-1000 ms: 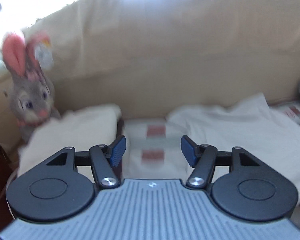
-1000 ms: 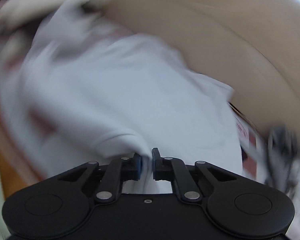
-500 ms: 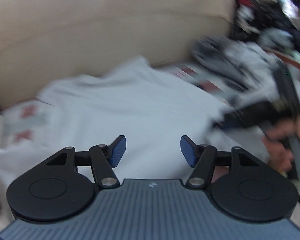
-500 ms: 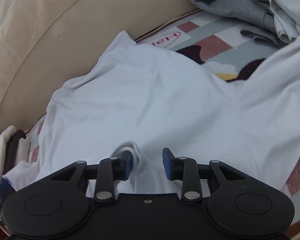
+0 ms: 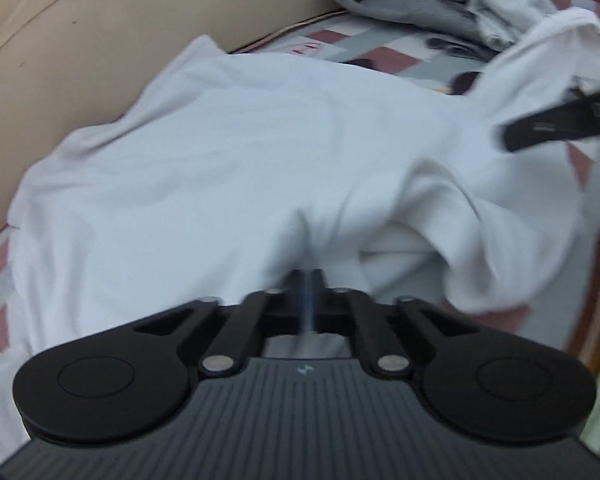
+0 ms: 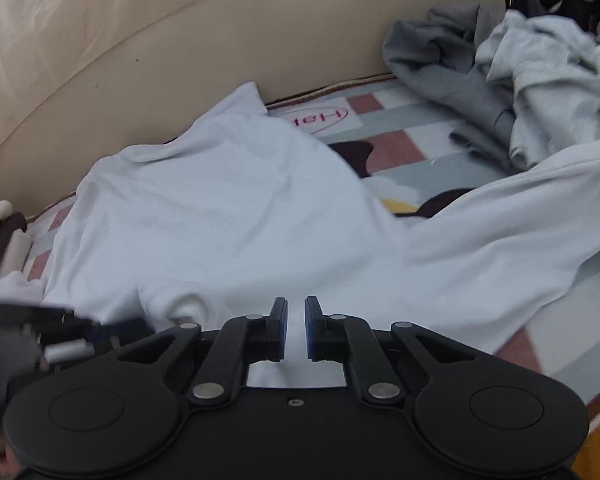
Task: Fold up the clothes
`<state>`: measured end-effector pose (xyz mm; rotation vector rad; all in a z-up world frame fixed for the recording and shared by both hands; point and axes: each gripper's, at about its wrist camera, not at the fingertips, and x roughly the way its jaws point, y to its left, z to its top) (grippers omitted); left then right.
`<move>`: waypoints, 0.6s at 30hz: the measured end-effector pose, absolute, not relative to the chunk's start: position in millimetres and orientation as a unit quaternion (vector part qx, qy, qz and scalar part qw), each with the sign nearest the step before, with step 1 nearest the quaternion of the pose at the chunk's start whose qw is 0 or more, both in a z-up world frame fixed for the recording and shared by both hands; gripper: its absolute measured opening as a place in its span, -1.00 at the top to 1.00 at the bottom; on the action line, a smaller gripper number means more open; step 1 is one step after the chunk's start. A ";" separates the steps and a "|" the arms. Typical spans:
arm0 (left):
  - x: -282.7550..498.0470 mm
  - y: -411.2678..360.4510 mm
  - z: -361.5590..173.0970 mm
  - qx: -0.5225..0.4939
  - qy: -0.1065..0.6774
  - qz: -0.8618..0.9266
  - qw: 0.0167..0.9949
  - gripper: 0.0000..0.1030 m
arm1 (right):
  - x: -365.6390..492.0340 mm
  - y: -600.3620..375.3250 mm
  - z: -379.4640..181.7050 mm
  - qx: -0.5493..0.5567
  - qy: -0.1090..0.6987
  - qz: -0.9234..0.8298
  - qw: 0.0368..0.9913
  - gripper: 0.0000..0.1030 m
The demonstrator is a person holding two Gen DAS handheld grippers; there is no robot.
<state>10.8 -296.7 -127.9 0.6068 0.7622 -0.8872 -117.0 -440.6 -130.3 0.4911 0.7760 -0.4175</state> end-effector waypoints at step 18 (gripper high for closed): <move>76.1 -254.7 -119.9 0.099 0.463 -0.356 0.806 0.96 | -106.9 -333.2 -156.0 -0.046 0.462 -0.104 0.879 0.09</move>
